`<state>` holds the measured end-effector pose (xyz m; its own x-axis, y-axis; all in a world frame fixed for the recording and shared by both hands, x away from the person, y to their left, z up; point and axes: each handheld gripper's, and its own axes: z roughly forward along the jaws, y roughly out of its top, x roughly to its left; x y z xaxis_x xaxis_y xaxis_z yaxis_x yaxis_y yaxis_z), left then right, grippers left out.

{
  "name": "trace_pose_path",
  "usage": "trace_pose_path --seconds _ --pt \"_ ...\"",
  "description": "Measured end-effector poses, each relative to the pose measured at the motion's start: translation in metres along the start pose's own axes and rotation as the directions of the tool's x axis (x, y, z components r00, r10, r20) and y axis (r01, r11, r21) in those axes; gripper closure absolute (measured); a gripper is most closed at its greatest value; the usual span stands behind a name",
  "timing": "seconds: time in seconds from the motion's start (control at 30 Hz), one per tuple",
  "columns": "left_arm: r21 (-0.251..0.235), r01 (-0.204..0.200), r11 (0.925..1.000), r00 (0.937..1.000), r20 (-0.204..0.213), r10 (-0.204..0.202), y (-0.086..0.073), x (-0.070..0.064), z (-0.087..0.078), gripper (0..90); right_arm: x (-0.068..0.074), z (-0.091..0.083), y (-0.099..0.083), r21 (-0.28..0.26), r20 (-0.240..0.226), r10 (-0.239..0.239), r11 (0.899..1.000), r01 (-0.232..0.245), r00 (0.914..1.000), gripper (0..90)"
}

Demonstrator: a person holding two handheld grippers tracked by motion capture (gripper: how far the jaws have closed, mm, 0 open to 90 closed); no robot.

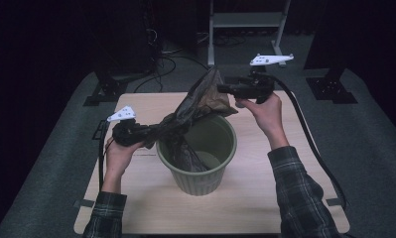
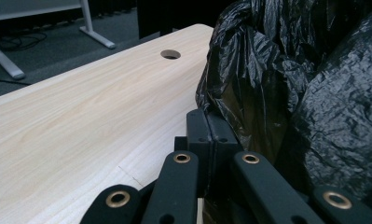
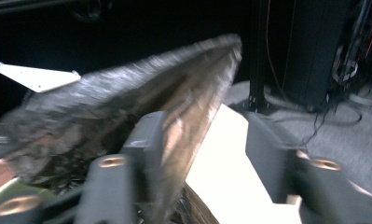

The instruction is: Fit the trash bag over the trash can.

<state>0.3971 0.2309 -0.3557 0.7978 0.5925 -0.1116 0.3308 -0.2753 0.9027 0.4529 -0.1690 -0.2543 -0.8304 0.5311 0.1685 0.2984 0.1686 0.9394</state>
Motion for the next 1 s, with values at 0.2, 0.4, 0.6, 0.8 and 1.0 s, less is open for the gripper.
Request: trace_pose_path --seconds 0.2,0.4,0.6,0.8,1.0 --pt "0.011 0.002 0.9999 1.0 0.003 -0.002 0.0 -0.001 -0.001 89.4 0.02 -0.011 -0.015 -0.004 -0.051 -0.096 0.995 0.096 0.994 90.0" --pt "0.021 0.004 0.9998 1.0 0.002 -0.004 -0.001 -0.004 -0.001 89.5 0.044 -0.055 -0.041 -0.008 -0.097 -0.163 0.987 0.163 0.9819 89.9" --pt "0.032 0.006 0.9995 1.0 -0.002 -0.006 -0.003 -0.005 -0.003 89.4 0.051 -0.091 -0.079 0.0 -0.12 -0.153 0.988 0.154 0.981 89.9" --pt "0.033 0.015 0.9993 0.9999 -0.001 -0.015 -0.005 -0.004 -0.006 89.5 0.056 -0.113 -0.118 0.027 -0.142 -0.127 0.991 0.132 0.9817 90.0" --pt "0.046 0.019 0.9988 0.9998 0.004 -0.02 -0.008 -0.006 -0.006 89.4 0.065 -0.119 -0.15 0.058 -0.212 -0.113 0.99 0.128 0.9707 90.0"
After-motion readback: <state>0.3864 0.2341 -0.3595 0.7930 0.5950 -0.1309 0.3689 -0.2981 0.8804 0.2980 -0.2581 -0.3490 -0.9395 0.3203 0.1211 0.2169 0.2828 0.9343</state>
